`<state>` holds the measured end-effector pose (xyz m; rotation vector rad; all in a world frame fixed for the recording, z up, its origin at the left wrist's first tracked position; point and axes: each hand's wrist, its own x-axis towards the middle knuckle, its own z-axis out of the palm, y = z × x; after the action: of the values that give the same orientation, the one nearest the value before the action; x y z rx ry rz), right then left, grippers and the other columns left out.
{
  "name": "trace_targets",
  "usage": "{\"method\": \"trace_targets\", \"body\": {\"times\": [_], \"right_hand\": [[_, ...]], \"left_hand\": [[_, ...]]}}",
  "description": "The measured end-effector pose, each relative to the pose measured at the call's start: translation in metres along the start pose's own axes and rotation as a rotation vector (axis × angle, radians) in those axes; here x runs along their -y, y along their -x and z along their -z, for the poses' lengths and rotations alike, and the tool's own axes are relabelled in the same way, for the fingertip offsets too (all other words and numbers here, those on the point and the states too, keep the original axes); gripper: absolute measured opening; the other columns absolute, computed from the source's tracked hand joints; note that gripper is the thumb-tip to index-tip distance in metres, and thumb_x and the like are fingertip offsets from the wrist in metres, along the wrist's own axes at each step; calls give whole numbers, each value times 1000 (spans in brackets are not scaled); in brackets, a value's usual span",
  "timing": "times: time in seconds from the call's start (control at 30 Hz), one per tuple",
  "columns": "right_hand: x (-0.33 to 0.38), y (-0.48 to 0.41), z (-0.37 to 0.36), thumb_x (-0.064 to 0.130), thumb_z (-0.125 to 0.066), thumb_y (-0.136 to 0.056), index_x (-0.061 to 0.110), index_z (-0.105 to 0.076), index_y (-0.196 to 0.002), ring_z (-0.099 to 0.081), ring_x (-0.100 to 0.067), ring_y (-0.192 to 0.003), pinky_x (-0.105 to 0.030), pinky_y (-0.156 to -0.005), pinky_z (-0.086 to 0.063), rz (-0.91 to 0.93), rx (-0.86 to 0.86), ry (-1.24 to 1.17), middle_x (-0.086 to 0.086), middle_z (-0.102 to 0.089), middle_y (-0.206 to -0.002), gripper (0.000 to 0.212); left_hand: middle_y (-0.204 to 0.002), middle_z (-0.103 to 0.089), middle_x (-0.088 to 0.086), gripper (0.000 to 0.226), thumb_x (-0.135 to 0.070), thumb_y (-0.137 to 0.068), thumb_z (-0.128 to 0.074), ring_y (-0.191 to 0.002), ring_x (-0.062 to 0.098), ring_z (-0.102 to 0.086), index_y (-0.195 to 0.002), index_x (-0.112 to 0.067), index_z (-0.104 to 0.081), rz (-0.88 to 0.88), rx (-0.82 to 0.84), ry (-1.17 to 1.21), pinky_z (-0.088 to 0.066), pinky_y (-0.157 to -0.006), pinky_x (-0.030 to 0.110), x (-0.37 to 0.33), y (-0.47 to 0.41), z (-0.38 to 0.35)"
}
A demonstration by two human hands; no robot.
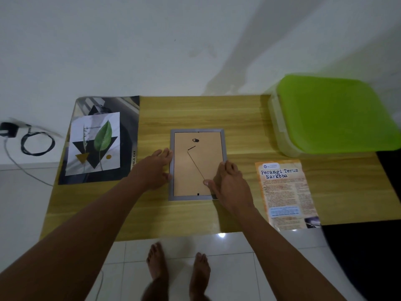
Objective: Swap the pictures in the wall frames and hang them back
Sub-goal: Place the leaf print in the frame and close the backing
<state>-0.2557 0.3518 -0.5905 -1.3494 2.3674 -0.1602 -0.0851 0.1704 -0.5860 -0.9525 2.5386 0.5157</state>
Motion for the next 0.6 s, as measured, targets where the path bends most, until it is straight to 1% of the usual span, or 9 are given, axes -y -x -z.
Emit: {"method": "trace_targets", "body": {"times": [0.13,0.3,0.37,0.4,0.43,0.47,0.5,0.53,0.6], "right_hand": [[-1,-2,1,61,-38,-97,1,-29,-150,-31,-33,-139,-44,-106,-41,14,22,39,-17,-31,-153,81],[-2,-2,5,63,-34,-98,3,-27,-152,-26,-35,-144,-50,-111,-37,13,81,63,-18,-26,-158,81],[-5,-1,10,61,-32,-98,8,-41,-142,-39,-33,-135,-47,-104,-44,29,65,11,-16,-43,-147,69],[-8,-2,12,58,-32,-98,14,-50,-131,-50,-31,-125,-43,-95,-48,18,39,-62,-12,-54,-133,58],[-12,-5,16,55,-34,-98,19,-53,-120,-58,-28,-114,-38,-87,-51,-18,10,-151,-6,-60,-118,46],[-15,-10,20,50,-37,-99,21,-53,-119,-61,-26,-108,-37,-83,-52,-48,-28,-232,-3,-62,-113,38],[-19,-17,23,45,-42,-98,21,-51,-126,-59,-27,-114,-40,-88,-52,-70,-56,-269,-4,-62,-120,38],[-23,-25,27,38,-47,-97,18,-46,-137,-51,-29,-127,-44,-99,-48,-65,-68,-264,-8,-56,-135,45],[-25,-44,33,23,-55,-94,11,-35,-149,-30,-31,-144,-44,-115,-33,-8,-45,-172,-13,-35,-155,60]], "left_hand": [[-163,-5,3,80,-35,-94,-56,-150,21,-6,-154,-16,-8,-5,5,-10,-25,-116,42,0,0,0],[-163,-4,0,80,-36,-94,-57,-150,20,-5,-155,-18,-7,6,11,19,-26,-116,44,1,1,1],[-163,-4,0,80,-36,-94,-57,-150,20,-5,-155,-19,-8,6,10,31,-25,-117,44,1,2,2],[-163,-4,-1,80,-35,-94,-57,-150,20,-5,-155,-20,-8,4,9,38,-24,-117,43,0,3,2],[-163,-4,-1,80,-35,-94,-57,-150,19,-5,-155,-20,-8,4,6,44,-24,-117,43,0,2,2],[-163,-4,-1,80,-34,-94,-57,-150,19,-5,-155,-19,-8,3,4,48,-24,-116,42,0,2,2],[-163,-4,0,79,-34,-94,-57,-150,19,-5,-155,-19,-8,1,-1,48,-24,-116,42,0,2,2],[-163,-4,0,79,-33,-94,-57,-150,20,-5,-155,-18,-8,-1,-4,42,-24,-116,42,0,2,2],[-163,-5,2,79,-33,-94,-56,-150,21,-5,-155,-17,-8,-3,-3,28,-23,-116,42,-1,2,1]]}}
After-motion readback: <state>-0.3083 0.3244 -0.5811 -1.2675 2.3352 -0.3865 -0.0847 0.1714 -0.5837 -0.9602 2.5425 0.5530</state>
